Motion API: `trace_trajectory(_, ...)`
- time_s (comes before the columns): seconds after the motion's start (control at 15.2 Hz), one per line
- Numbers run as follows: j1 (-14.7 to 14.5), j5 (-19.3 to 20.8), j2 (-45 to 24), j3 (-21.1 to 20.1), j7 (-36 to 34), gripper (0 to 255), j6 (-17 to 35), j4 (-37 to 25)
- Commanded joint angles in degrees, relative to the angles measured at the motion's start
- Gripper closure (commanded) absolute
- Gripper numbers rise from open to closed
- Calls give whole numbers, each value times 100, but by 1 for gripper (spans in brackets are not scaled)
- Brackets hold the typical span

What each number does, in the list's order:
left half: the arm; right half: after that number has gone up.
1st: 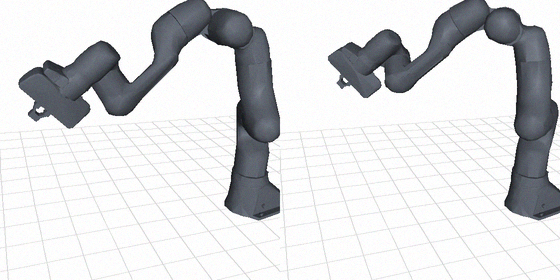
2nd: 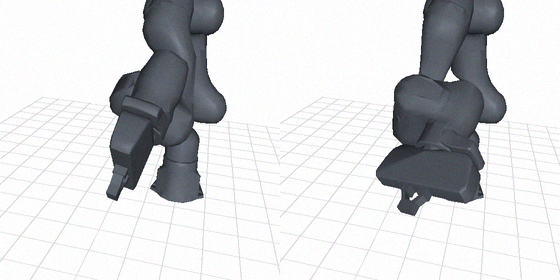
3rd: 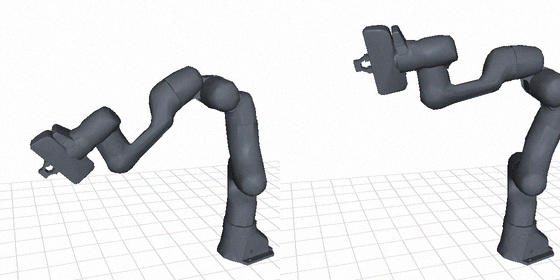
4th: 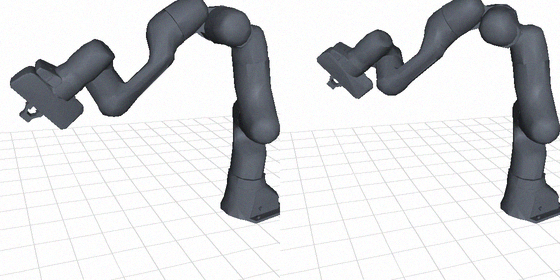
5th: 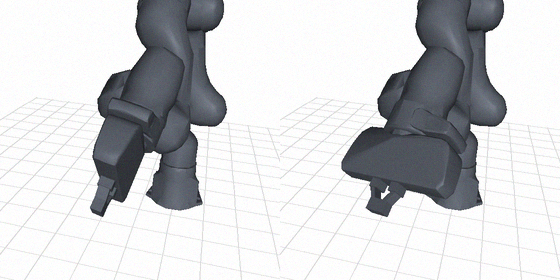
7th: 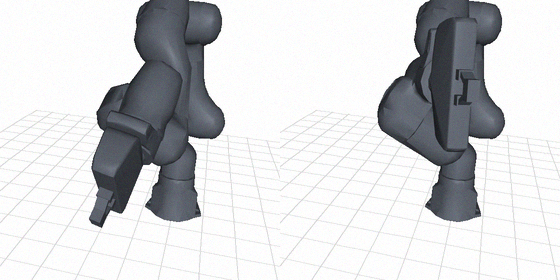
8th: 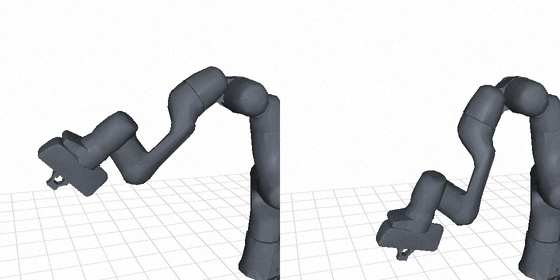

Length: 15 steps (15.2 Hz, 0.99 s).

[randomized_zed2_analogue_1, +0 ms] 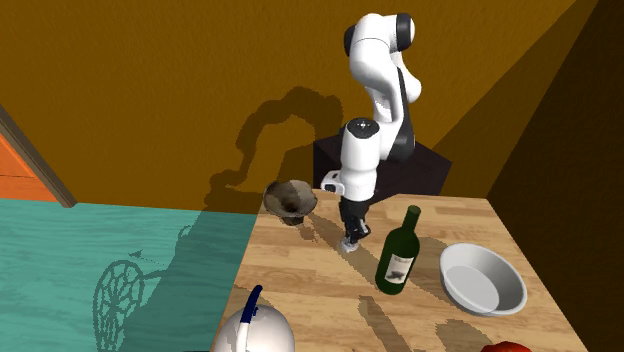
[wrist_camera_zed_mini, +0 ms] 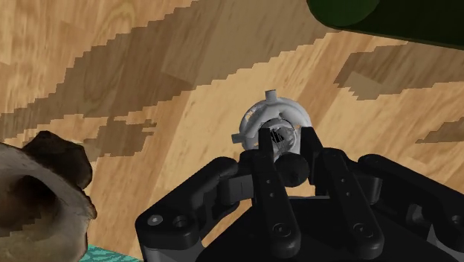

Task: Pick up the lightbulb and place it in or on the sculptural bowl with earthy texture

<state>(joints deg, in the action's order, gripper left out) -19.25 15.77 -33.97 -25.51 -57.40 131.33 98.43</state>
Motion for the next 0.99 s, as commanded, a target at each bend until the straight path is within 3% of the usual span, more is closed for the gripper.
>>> trace_trajectory(0.0, 28, -52, 103, -39, 29, 255, -120, -20)
trace_trajectory(0.92, 145, -347, 641, -231, 190, 255, -933, -334)
